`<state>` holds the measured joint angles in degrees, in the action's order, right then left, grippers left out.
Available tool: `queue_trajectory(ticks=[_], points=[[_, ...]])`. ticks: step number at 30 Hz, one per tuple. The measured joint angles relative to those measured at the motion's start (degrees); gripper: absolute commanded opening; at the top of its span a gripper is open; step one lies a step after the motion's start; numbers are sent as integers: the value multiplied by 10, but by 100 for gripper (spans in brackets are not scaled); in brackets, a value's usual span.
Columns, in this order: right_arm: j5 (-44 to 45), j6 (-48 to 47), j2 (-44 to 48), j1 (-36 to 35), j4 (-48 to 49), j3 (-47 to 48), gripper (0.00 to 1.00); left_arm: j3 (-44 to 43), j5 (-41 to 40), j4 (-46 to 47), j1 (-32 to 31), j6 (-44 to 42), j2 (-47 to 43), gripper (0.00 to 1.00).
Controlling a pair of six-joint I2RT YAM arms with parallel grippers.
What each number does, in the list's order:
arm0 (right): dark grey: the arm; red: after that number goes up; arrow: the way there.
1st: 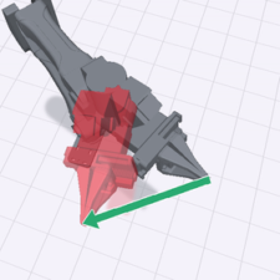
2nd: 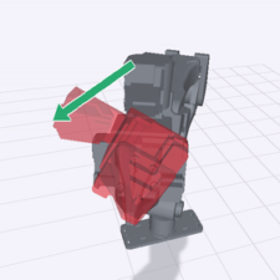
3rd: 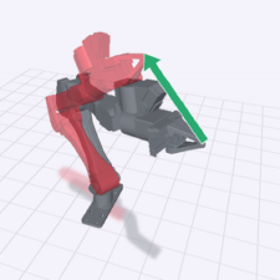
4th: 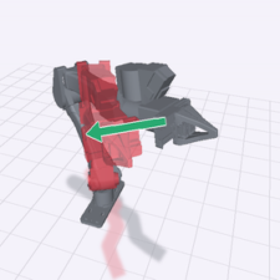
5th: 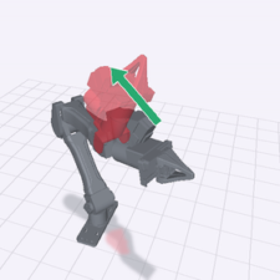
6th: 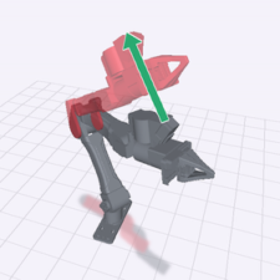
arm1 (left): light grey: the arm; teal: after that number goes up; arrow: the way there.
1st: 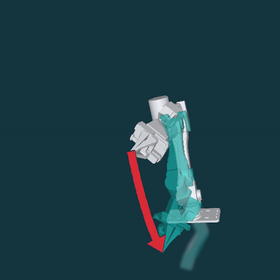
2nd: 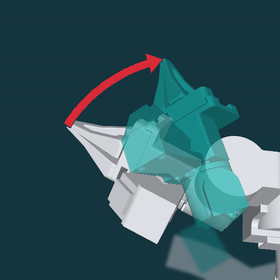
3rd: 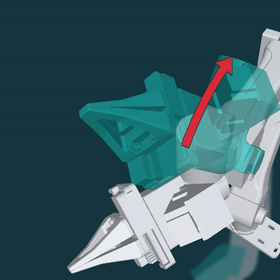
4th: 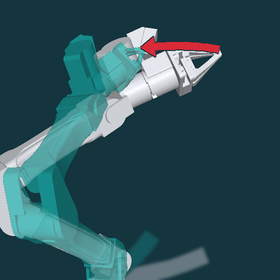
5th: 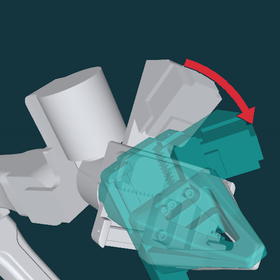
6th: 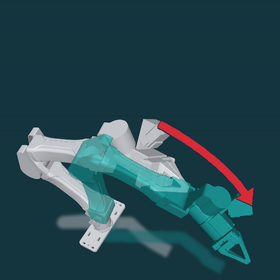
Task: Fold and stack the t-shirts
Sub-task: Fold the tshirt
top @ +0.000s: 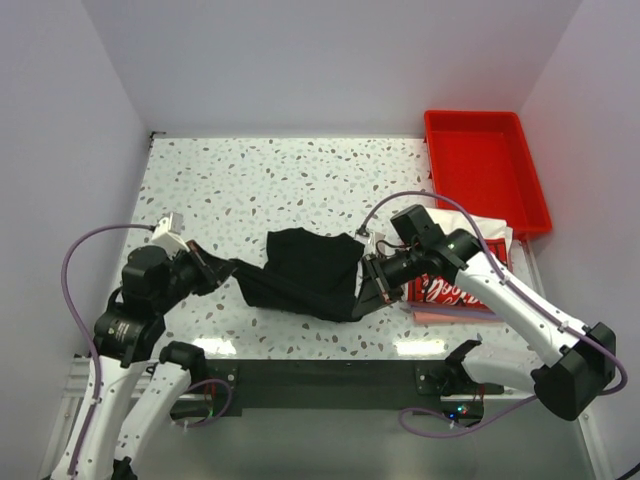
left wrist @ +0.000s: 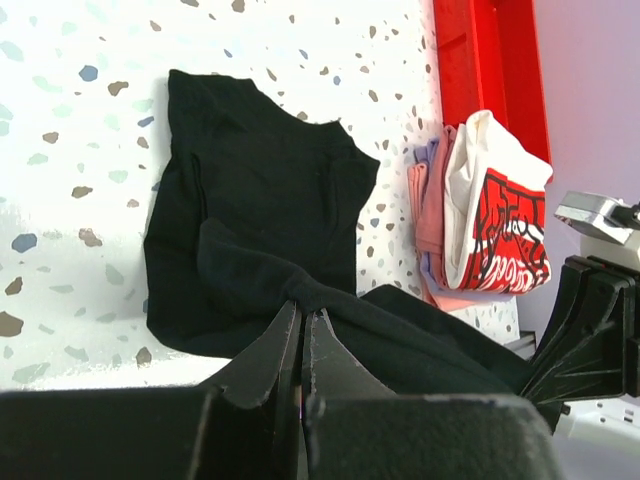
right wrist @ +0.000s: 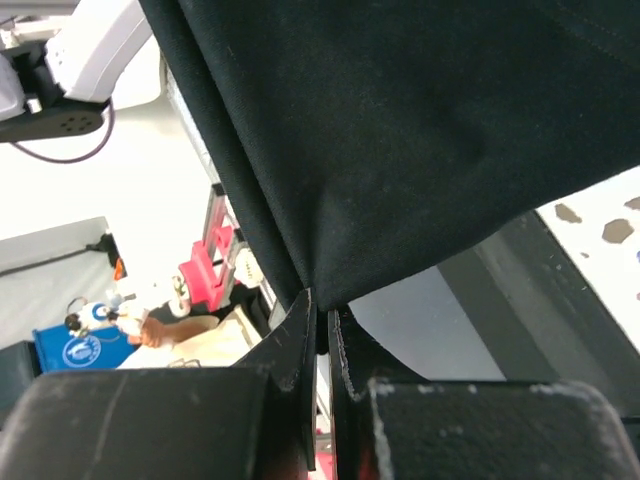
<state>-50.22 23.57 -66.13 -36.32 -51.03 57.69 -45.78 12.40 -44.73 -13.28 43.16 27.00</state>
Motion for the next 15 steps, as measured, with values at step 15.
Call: queue_trajectory(ticks=[15], points=[[29, 43, -66, 88, 123, 1, 0, 20, -71, 155, 0, 34, 179, 0]])
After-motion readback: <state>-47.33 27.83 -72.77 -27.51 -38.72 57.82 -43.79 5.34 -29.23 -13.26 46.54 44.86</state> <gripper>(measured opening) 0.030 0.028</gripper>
